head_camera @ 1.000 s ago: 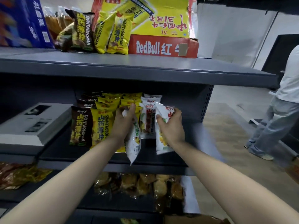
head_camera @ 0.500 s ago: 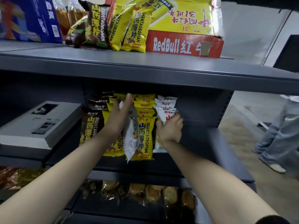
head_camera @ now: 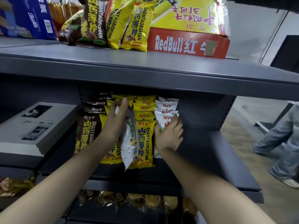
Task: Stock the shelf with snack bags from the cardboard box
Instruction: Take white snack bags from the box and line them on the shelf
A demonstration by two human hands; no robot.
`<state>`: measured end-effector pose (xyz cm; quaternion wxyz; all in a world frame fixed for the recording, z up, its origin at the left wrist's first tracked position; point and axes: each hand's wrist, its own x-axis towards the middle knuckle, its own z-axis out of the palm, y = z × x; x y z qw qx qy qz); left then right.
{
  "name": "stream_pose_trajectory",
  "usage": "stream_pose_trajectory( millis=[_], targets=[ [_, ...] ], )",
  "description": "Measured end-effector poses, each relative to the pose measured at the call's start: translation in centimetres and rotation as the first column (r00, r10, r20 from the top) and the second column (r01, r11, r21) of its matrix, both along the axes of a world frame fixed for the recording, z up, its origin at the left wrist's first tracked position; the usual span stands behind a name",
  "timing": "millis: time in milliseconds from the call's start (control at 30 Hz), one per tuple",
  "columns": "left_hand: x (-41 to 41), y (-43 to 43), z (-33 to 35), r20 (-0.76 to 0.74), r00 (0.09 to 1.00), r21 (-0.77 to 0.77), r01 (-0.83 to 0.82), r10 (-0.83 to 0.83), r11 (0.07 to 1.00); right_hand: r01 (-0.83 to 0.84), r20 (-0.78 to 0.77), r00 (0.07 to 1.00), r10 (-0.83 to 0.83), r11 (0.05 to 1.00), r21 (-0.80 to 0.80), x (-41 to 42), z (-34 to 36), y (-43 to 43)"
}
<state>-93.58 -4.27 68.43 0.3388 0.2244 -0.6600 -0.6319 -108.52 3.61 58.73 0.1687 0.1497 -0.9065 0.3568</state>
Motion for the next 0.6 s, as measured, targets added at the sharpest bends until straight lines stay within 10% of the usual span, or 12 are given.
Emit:
stream_pose_trajectory(
  millis=[167,333,600],
  targets=[
    [-0.1,0.3,-0.8,0.006,1.000,0.004,0.016,-0.016,1.000,-0.259,-0.083,0.959,0.273,0.955,0.143,-0.1,0.1,3.5],
    [0.1,0.7,-1.0,0.038,0.999,-0.004,0.039,-0.039,0.999,-0.366,-0.162,0.775,0.610,0.644,0.672,-2.1,0.8,6.7],
    [0.6,1.7,-0.9,0.016,0.999,-0.044,0.050,-0.049,0.998,-0.285,-0.137,0.790,0.597,0.556,0.781,-3.0,0.1,6.1]
  ],
)
